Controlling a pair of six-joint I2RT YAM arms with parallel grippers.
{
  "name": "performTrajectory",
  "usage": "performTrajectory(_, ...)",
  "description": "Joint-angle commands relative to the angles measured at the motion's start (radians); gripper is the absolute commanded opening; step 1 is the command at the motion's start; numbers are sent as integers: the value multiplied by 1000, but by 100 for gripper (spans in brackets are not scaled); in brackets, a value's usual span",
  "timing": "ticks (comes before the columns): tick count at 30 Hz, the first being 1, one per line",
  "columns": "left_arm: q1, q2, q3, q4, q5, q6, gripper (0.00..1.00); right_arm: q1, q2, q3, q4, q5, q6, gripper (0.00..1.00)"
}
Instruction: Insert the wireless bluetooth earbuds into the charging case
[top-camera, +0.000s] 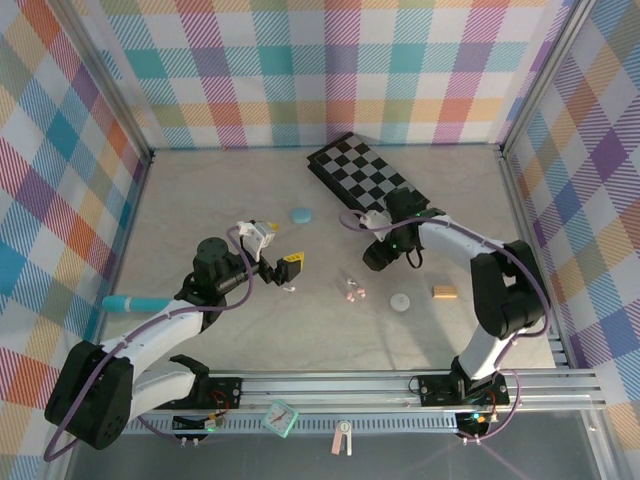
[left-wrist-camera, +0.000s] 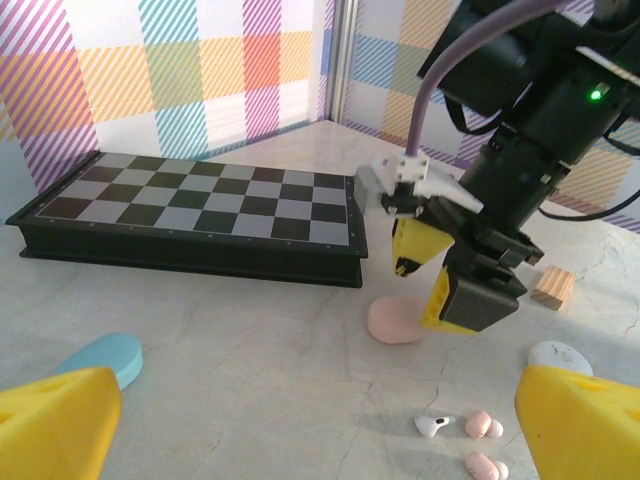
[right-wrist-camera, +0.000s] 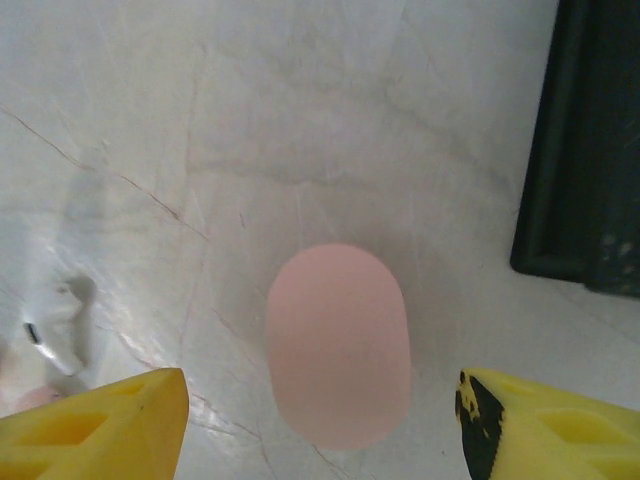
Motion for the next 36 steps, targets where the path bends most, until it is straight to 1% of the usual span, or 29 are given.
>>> performTrajectory(1,-8,-7,31,23,19,10,100,-5,33,18,-47,38,-54,70)
performTrajectory(5,-9,0,32,23,20,12,100,-6,62,22,-57,55,-59,69)
performTrajectory(8,-8,7,32,32,22,13,100,-6,82,30,-57,57,-57,65)
performTrajectory(13,-9,14,32,35,24,10,100,-6,99,38,-42,44,-53,56)
performTrajectory(17,-9,12,28,34,23,9,100,-6,106,44,-42,25,-52,52)
performTrajectory(21,-9,13,29,35,22,9,100,-6,105,42,-43,29,-55,36)
performTrajectory(22,-9,15,30,35,23,9,100,-6,100,42,-46,28,-57,35)
performTrajectory(29,-9,45,50,33,48,14,100,2,4,47,-90,-16,-32,34)
performTrajectory(32,-28,72,69,41,109,41,100,29,-61,59,-140,-36,-34,34)
performTrajectory(36,-85,103,109,15,189,93,100,74,-151,88,-216,-60,-46,35)
